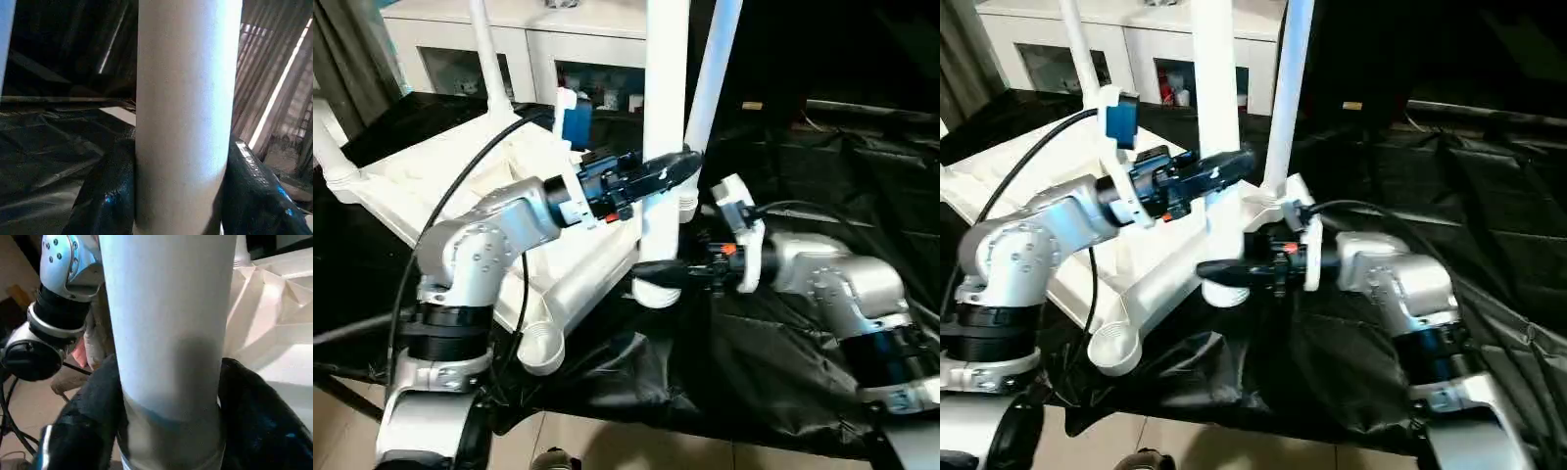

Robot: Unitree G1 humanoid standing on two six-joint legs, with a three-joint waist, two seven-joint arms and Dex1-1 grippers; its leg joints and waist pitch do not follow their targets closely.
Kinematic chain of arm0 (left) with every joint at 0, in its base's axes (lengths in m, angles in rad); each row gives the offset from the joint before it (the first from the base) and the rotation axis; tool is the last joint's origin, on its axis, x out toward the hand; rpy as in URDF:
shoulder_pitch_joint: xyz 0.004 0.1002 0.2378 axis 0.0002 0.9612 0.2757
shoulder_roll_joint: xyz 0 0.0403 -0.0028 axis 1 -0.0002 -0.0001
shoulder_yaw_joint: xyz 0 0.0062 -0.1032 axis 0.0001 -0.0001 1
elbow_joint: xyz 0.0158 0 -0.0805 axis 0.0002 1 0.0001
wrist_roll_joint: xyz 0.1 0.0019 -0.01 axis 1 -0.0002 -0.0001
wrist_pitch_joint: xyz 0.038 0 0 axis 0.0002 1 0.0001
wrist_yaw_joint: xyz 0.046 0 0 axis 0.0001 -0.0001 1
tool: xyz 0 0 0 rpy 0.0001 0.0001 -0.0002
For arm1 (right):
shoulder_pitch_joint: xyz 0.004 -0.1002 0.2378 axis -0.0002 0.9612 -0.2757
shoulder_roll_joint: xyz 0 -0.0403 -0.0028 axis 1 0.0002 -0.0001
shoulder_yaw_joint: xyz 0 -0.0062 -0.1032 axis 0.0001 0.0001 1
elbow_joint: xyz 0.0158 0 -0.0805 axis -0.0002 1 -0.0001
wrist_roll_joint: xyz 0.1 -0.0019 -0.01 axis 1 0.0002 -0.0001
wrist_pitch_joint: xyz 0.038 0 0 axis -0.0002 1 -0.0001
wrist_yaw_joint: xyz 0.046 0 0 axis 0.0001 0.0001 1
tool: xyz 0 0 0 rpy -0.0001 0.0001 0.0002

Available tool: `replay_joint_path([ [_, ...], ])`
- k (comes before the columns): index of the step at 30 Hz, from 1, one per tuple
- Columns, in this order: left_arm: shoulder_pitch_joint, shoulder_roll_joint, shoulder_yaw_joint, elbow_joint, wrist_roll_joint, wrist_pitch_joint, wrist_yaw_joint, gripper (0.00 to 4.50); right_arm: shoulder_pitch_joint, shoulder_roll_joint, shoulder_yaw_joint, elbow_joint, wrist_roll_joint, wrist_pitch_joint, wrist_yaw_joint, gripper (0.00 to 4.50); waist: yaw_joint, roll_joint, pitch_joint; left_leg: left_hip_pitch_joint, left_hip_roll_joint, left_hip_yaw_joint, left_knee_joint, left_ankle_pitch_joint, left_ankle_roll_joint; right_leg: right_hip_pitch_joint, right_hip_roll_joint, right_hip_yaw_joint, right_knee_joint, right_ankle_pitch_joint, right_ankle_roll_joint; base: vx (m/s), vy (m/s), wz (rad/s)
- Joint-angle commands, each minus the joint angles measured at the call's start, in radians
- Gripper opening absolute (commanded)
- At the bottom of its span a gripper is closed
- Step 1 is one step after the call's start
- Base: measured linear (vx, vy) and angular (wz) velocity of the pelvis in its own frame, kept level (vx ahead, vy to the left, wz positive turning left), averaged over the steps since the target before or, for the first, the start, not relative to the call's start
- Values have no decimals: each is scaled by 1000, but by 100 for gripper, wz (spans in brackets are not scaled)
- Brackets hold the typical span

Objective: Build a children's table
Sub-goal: Pick table leg

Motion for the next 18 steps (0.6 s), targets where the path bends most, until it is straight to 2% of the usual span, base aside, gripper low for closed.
replay_joint_path([
  [1, 0, -9, 1, -54, -57, 16, -23, 188, -21, -3, 3, 25, -14, 2, -19, 258, -1, -12, -76, 39, 6, 4, -70, -245, -21, 39, -24, 6, -66, -195, -202, 0, 0, 0],
  [7, 7, -10, 21, -50, -50, 9, 11, 188, -11, 23, -4, 18, -11, 0, -46, 252, 0, -11, -76, 40, 6, 2, -73, -266, -38, 38, -23, 6, -66, -205, -190, 0, 0, 0],
  [9, 8, -14, 22, -40, -22, -14, 36, 188, -7, 42, -16, 17, -13, -5, -78, 252, -1, -6, -76, 40, 5, 2, -73, -266, -41, 37, -22, 7, -66, -200, -186, 0, 0, 0],
  [10, 6, -23, 21, -29, 11, -33, 78, 188, -3, 52, -22, 14, -17, -10, -98, 252, -4, -8, -77, 39, 5, 2, -74, -264, -43, 38, -22, 7, -67, -195, -184, 0, 0, 0],
  [11, 1, -38, 24, -12, 45, -42, 142, 244, 1, 65, -28, 7, -22, -17, -125, 252, -5, -8, -76, 39, 6, 1, -74, -267, -45, 38, -22, 7, -67, -192, -182, 0, 0, 0],
  [13, -2, -53, 24, 0, 68, -42, 191, 258, 5, 78, -37, -1, -25, -21, -157, 242, -4, -9, -76, 40, 6, 1, -74, -275, -55, 37, -23, 8, -69, -215, -166, 0, 0, 0],
  [14, -3, -63, 10, 6, 108, -53, 239, 258, 11, 90, -42, -12, -30, -27, -185, 242, -5, -15, -76, 39, 7, 1, -76, -275, -53, 38, -24, 8, -73, -228, -157, 0, 0, 0],
  [15, -4, -77, -5, 11, 161, -55, 315, 264, 18, 103, -45, -24, -41, -35, -223, 228, -4, -13, -77, 39, 6, 0, -74, -270, -54, 39, -25, 8, -71, -225, -156, 0, 0, 0],
  [16, -3, -83, -15, 13, 191, -58, 353, 293, 21, 110, -44, -31, -50, -41, -242, 211, -4, -16, -76, 36, 7, -1, -76, -263, -55, 39, -24, 7, -71, -219, -145, 0, 0, 0],
  [17, 0, -95, -33, 15, 246, -68, 424, 300, 28, 121, -39, -44, -71, -54, -278, 210, -4, -16, -77, 36, 6, -2, -76, -254, -55, 39, -24, 8, -72, -217, -136, 0, 0, 0],
  [18, 0, -95, -33, 15, 246, -68, 424, 300, 28, 121, -39, -44, -71, -54, -278, 210, -3, -16, -77, 35, 6, -2, -76, -251, -56, 40, -24, 8, -72, -217, -132, 0, 0, 0],
])
